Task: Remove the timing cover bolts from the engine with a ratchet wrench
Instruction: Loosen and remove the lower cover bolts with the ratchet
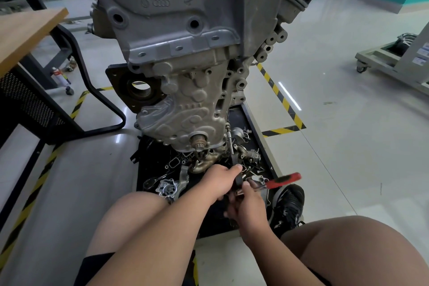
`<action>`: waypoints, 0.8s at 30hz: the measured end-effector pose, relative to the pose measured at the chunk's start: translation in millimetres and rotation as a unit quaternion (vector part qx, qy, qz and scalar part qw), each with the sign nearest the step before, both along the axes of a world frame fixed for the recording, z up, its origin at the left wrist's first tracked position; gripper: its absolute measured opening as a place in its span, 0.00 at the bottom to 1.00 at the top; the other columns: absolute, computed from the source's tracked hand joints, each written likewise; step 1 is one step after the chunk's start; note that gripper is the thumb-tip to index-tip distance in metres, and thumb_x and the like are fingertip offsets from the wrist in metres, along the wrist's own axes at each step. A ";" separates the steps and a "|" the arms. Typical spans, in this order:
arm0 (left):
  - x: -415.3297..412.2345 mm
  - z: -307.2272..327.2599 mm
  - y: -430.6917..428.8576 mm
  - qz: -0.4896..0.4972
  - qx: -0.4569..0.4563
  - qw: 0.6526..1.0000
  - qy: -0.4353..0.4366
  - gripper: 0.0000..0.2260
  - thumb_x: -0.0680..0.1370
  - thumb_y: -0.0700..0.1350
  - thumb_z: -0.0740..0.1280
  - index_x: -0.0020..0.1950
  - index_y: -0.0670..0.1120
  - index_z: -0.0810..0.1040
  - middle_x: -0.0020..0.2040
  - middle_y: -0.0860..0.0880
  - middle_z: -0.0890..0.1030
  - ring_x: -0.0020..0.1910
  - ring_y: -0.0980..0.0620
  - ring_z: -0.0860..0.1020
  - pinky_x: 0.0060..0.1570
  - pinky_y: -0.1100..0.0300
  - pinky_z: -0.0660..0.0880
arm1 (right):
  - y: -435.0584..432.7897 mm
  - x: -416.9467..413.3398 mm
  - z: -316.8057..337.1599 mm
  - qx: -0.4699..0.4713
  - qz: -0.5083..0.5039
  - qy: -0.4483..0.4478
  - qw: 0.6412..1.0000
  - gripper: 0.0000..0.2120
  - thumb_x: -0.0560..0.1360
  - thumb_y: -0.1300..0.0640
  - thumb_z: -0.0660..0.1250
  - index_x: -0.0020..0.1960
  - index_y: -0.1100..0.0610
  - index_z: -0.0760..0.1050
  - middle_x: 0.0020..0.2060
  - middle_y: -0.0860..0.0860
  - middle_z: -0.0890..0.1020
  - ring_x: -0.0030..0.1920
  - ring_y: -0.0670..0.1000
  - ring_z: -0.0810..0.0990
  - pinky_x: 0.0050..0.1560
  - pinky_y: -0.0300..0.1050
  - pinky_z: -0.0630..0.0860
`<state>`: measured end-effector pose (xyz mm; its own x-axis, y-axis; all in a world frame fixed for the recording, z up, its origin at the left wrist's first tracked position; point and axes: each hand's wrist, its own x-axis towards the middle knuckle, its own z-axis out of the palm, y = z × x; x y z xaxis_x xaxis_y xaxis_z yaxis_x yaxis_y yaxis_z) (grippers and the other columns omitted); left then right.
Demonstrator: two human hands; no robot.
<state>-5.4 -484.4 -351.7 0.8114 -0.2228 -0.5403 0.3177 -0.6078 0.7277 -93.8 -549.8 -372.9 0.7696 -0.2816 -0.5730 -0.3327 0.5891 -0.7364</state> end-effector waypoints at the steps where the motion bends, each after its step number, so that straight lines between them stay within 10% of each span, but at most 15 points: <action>1: 0.1 0.2 -0.9 0.005 -0.022 1.000 0.017 0.19 0.78 0.60 0.63 0.39 0.45 0.73 0.26 0.51 0.67 0.22 0.53 0.64 0.23 0.65 0.60 | -2.3 1.4 4.6 0.092 -0.024 0.006 0.995 0.12 0.83 0.51 0.52 0.56 0.56 0.70 0.26 0.51 0.71 0.21 0.48 0.65 0.30 0.44 0.71; 6: -7.5 1.1 -7.1 -0.004 -0.056 0.997 0.050 0.16 0.78 0.59 0.64 0.41 0.48 0.76 0.21 0.55 0.74 0.21 0.56 0.72 0.21 0.67 0.61 | -14.5 5.2 20.7 0.309 -0.053 0.041 0.949 0.22 0.83 0.47 0.51 0.46 0.62 0.74 0.22 0.50 0.66 0.15 0.46 0.60 0.22 0.38 0.71; 19: -6.7 -9.4 -14.6 0.029 0.000 0.998 -0.060 0.21 0.75 0.58 0.69 0.28 0.48 0.68 0.20 0.56 0.66 0.23 0.55 0.67 0.26 0.62 0.61 | -2.9 -11.7 19.6 -0.206 0.019 0.039 0.978 0.07 0.81 0.56 0.56 0.58 0.50 0.69 0.46 0.56 0.81 0.41 0.54 0.77 0.44 0.53 0.74; 24: -7.0 -6.6 -16.6 0.044 -0.027 0.998 -0.043 0.21 0.74 0.59 0.70 0.29 0.48 0.70 0.17 0.57 0.68 0.16 0.59 0.67 0.20 0.67 0.60 | -3.4 -13.4 26.2 -0.067 -0.066 0.059 0.994 0.09 0.83 0.54 0.57 0.54 0.59 0.73 0.40 0.56 0.83 0.29 0.50 0.79 0.33 0.45 0.74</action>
<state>-12.3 -501.0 -358.3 0.8717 -0.1761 -0.4573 0.3031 -0.5395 0.7855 -107.2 -553.1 -346.7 0.6508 -0.4555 -0.6074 -0.3470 0.5332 -0.7716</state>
